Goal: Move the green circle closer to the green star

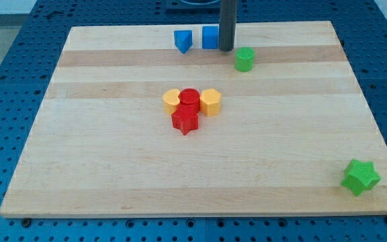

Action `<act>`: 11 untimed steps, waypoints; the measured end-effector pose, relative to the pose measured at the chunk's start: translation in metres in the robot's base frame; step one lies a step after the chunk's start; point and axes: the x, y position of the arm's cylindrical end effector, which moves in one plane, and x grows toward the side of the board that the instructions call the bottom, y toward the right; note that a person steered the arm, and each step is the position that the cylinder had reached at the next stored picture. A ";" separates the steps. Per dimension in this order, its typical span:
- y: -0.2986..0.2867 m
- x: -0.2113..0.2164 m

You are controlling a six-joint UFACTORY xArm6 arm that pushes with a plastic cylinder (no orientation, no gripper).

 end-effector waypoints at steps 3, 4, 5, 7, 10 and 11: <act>0.019 0.028; 0.044 0.050; 0.060 0.073; 0.085 0.118; 0.110 0.171; 0.127 0.208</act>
